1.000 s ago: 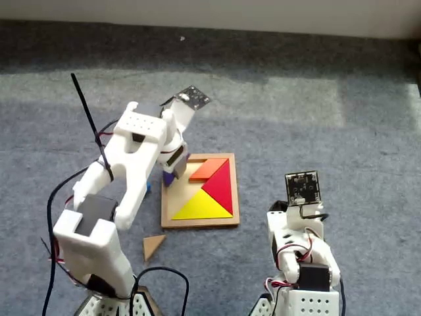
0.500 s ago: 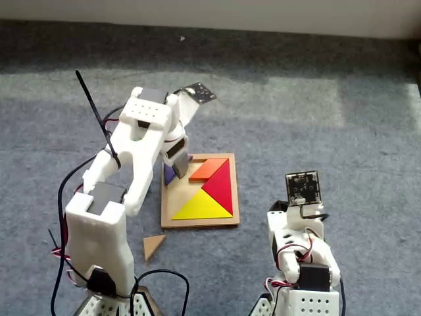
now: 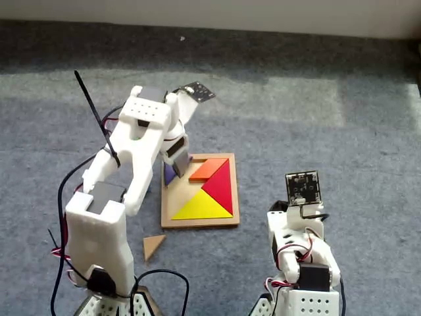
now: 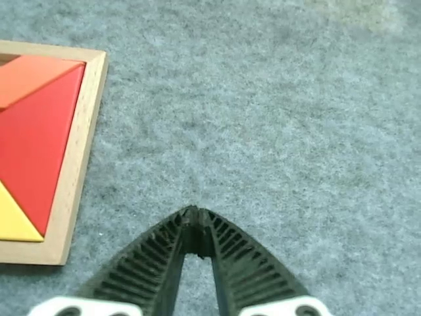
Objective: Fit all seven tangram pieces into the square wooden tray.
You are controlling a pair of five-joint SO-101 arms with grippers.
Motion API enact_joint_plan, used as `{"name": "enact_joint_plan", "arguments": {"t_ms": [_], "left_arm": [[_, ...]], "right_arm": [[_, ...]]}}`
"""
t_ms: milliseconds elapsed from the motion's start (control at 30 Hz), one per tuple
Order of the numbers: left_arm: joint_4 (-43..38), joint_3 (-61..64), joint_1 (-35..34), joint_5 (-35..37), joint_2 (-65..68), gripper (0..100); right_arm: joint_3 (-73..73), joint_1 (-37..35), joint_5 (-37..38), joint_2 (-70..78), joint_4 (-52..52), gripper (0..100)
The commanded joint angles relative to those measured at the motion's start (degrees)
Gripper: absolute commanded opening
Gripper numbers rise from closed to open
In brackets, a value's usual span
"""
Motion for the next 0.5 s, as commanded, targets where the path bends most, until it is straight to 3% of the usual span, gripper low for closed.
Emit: {"name": "enact_joint_plan", "arguments": {"t_ms": [0,233,467], "left_arm": [[0.2,-5.0,-1.4,1.0,-0.9,18],[0.1,-7.1,-2.9,0.9,-0.3,18],[-3.8,-0.7,-1.7,0.6,0.7,18]], "right_arm": [[7.5,0.7,0.6,-0.7,-1.5,1.3],[7.5,0.7,0.7,-0.7,-1.4,1.3],[7.5,0.7,0.7,-0.7,-1.4,1.3]]}}
